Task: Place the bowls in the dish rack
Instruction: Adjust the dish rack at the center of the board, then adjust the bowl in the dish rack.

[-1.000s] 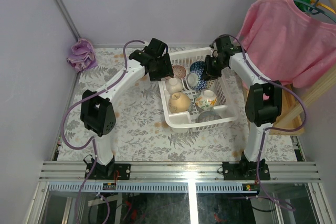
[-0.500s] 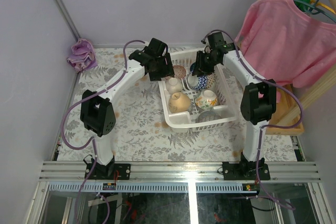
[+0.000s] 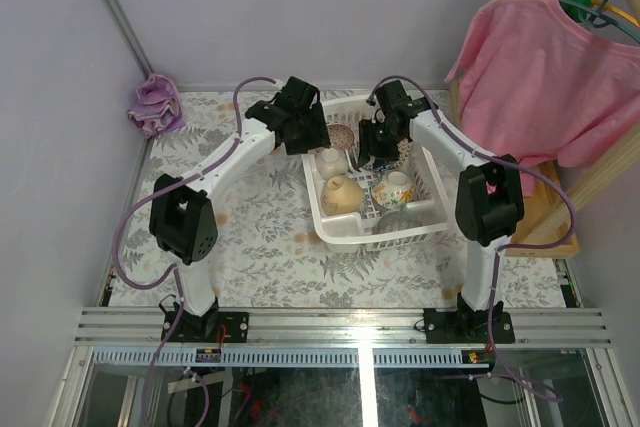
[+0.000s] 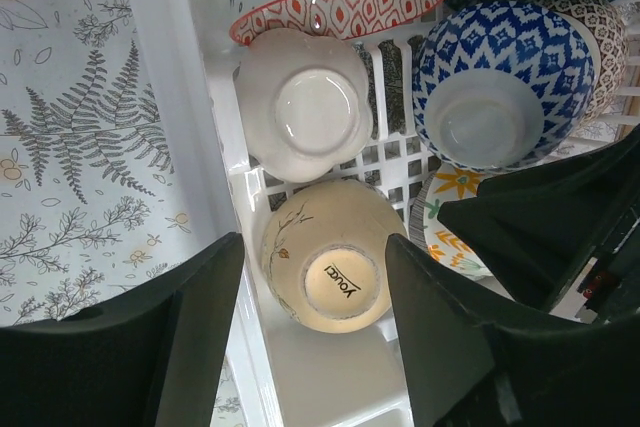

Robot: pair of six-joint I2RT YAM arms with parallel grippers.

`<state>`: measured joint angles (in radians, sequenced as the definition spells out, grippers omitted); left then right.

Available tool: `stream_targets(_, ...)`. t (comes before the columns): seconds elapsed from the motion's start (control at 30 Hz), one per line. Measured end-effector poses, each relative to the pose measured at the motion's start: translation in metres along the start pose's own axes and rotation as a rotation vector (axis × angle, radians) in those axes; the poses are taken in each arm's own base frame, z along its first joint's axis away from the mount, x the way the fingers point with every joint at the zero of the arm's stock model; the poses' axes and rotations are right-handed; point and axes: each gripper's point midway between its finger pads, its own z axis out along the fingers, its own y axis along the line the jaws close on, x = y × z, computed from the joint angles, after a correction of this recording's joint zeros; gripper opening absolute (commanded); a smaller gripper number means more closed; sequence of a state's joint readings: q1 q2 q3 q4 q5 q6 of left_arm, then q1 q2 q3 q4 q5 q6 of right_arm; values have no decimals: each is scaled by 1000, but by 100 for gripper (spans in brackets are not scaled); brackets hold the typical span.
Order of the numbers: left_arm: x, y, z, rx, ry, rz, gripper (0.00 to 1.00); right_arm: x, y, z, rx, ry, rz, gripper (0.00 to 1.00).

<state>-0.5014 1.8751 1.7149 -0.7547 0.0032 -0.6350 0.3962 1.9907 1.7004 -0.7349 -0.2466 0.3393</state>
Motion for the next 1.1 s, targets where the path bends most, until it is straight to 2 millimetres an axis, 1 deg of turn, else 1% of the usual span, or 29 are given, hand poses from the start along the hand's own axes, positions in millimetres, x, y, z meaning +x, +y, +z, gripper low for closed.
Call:
stream_targets(0.1,1,0,0,-7,-18,8,62,4,0,2,5,9,-2,54)
stream_targets(0.2,4,1,-3,-12,-24,13,67,-1,0,3,16,-14,-1,53)
stream_targets(0.3,7,1,-6,-13,-28,17,70,-5,1,4,19,-31,7,53)
stream_targets(0.43,13,0,-10,-14,-28,24,70,-8,3,6,26,-38,17,52)
stream_targets(0.73,23,4,-18,-23,-32,6,65,-10,5,9,32,-23,43,49)
stream_targets(0.77,23,6,-20,-34,-37,8,65,-10,5,9,33,-22,44,49)
stream_targets(0.83,32,24,-23,-98,-15,8,65,-10,5,9,34,-21,51,48)
stream_targets(0.93,53,51,-21,-191,46,13,65,-10,5,9,41,-19,58,47)
stream_targets(0.97,58,56,-19,-206,60,4,65,-10,5,10,43,-17,60,47)
stream_targets(1.1,64,59,-16,-213,68,4,65,-10,5,10,45,-9,69,45)
